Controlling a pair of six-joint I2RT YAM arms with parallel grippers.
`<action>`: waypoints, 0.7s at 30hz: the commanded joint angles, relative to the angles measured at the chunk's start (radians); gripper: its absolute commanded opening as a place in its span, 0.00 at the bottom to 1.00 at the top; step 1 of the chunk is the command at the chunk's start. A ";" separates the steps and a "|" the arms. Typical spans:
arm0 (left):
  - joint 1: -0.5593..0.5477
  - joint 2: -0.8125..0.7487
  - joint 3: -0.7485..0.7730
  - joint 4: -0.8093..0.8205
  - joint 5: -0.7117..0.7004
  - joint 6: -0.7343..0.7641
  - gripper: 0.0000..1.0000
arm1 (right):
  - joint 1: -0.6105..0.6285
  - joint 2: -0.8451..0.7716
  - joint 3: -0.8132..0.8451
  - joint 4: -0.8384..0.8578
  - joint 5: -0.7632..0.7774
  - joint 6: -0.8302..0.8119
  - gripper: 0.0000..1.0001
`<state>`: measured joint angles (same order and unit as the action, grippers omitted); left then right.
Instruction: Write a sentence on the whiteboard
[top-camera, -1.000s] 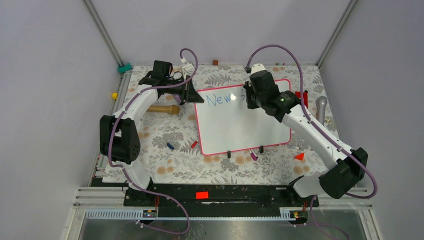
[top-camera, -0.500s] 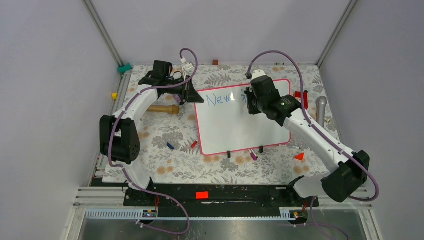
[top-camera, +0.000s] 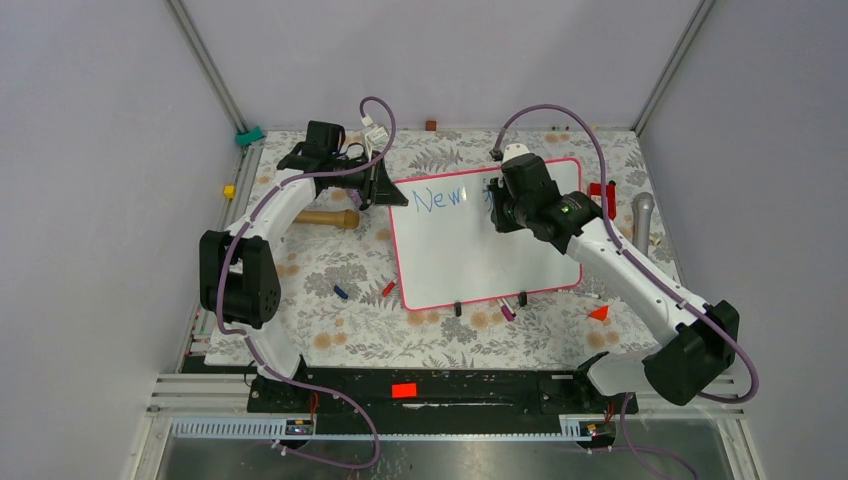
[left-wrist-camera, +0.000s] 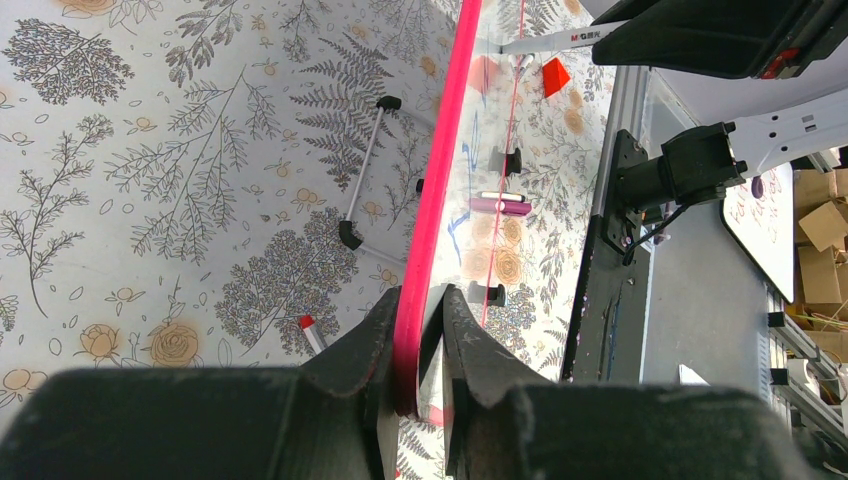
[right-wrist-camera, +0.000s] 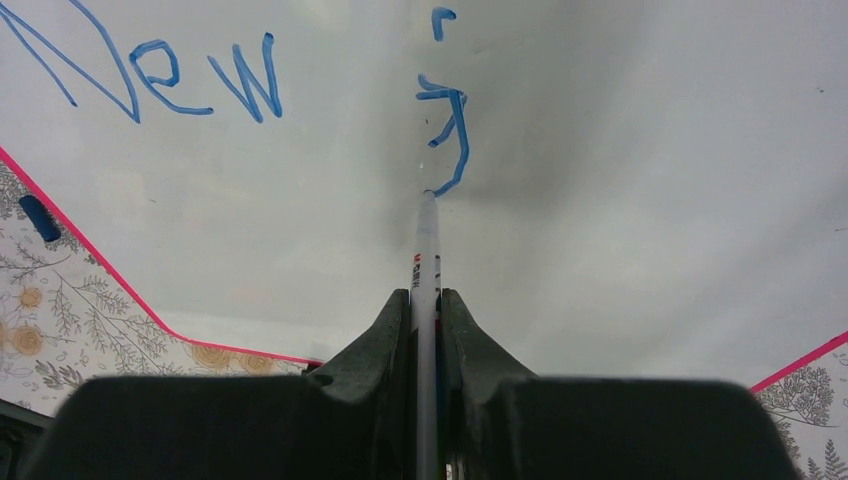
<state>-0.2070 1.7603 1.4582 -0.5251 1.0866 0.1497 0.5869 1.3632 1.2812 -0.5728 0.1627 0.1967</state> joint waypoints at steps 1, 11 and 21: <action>-0.021 0.008 -0.017 -0.033 -0.222 0.151 0.08 | -0.003 0.022 0.058 0.029 0.000 0.007 0.00; -0.021 0.007 -0.017 -0.034 -0.225 0.151 0.08 | -0.005 -0.041 0.091 0.029 -0.005 0.000 0.00; -0.021 0.010 -0.018 -0.033 -0.224 0.151 0.08 | -0.038 -0.072 0.079 0.028 0.087 -0.019 0.00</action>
<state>-0.2073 1.7603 1.4582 -0.5251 1.0878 0.1497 0.5716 1.2976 1.3323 -0.5632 0.1932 0.1928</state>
